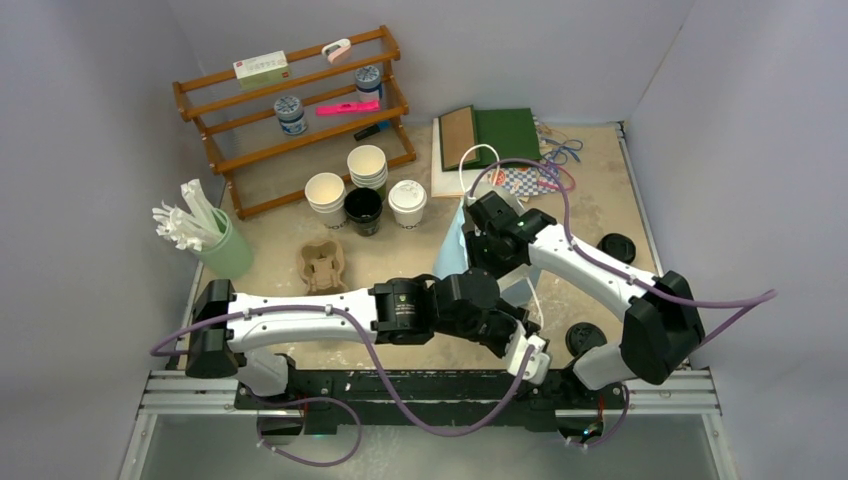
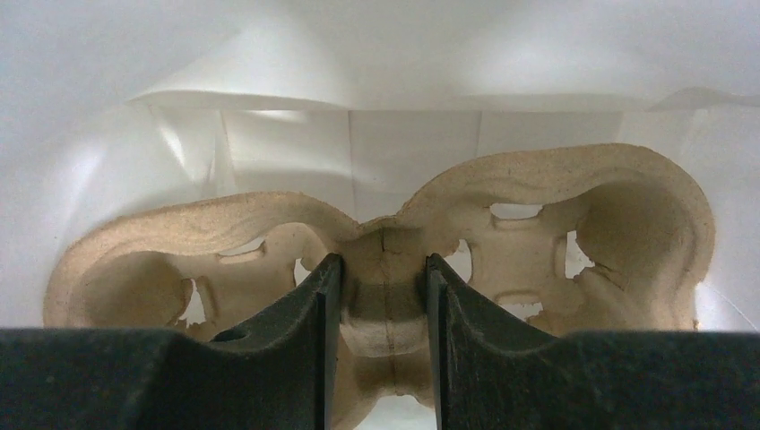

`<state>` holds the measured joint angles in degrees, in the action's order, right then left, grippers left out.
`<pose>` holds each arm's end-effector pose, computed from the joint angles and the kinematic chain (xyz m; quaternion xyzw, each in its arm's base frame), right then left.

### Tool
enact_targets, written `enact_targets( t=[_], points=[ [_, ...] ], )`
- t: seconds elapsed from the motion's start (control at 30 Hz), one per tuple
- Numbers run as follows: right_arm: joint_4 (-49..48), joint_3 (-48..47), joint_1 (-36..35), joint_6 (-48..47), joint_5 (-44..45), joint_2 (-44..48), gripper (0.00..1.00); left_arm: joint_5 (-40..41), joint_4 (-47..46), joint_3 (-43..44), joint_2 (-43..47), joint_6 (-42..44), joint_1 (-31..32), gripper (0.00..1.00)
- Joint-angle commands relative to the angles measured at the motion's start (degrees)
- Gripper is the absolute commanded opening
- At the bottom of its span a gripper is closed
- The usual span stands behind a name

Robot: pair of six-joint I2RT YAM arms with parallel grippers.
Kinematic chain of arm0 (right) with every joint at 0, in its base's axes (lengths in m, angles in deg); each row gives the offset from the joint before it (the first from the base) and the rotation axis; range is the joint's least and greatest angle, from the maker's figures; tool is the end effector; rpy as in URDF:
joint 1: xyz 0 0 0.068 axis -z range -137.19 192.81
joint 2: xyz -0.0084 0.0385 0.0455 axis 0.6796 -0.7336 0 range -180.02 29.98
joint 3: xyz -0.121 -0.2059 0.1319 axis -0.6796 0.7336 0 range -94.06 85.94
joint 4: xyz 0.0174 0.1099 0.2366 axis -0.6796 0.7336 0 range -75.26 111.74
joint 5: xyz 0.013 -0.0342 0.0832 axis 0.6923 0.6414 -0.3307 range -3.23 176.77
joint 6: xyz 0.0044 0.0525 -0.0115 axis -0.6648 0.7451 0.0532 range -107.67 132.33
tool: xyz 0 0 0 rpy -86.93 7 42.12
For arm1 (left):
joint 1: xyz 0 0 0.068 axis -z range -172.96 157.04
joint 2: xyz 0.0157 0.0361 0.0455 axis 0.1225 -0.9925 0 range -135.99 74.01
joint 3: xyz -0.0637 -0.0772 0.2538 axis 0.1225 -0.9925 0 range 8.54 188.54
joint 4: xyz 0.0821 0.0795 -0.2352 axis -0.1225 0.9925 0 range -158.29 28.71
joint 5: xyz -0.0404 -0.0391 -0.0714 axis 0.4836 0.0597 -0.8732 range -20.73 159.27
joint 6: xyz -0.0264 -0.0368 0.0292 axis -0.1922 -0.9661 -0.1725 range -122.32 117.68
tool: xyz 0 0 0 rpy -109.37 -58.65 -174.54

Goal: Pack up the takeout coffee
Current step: Place the cup tray in the takeout bag.

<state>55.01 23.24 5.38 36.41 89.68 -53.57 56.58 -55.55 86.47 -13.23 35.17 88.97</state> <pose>0.2341 0.1769 0.2487 -0.1062 0.9623 0.1063 0.2267 0.0428 -0.3571 0.3559 0.7428 0.3623 -0.2949 0.4796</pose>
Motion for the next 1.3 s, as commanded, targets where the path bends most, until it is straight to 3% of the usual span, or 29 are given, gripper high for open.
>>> enact_targets(
  t=[0.0,0.63,0.77,0.9,1.0,1.13,1.2,1.27],
  points=[
    [-0.15,-2.32,0.04,5.41,3.75,-0.56,0.13,-4.84,-5.95,2.14,-0.45,-4.17,2.6,0.0],
    [-8.4,8.03,-0.89,6.97,4.26,0.65,0.13,3.42,-16.07,-0.02,4.94,-15.13,2.62,0.0],
    [-9.28,9.6,-0.93,6.33,3.22,0.79,0.13,10.22,-15.06,1.29,6.23,-19.05,2.62,0.4],
    [-10.18,10.66,-0.94,5.65,2.14,2.26,0.14,21.5,-9.23,3.72,8.53,-25.52,2.62,0.6],
    [-10.88,11.82,-0.91,5.24,1.27,3.39,0.14,32.76,-3.4,6.52,10.29,-34.07,2.53,0.66],
    [-10.72,12.59,-0.92,5.11,0.62,4.06,0.14,43.99,5.21,9.96,12.83,-47.07,2.14,0.66],
    [-10.76,12.52,-0.9,5.09,0.39,4.57,0.14,44.18,11.89,12.81,13.1,-54.9,-0.71,0.65],
    [-11.03,12.44,-0.89,4.97,0.09,5.08,0.14,38.22,19.11,14.5,12.73,-62.64,-7.04,0.64]
  ],
)
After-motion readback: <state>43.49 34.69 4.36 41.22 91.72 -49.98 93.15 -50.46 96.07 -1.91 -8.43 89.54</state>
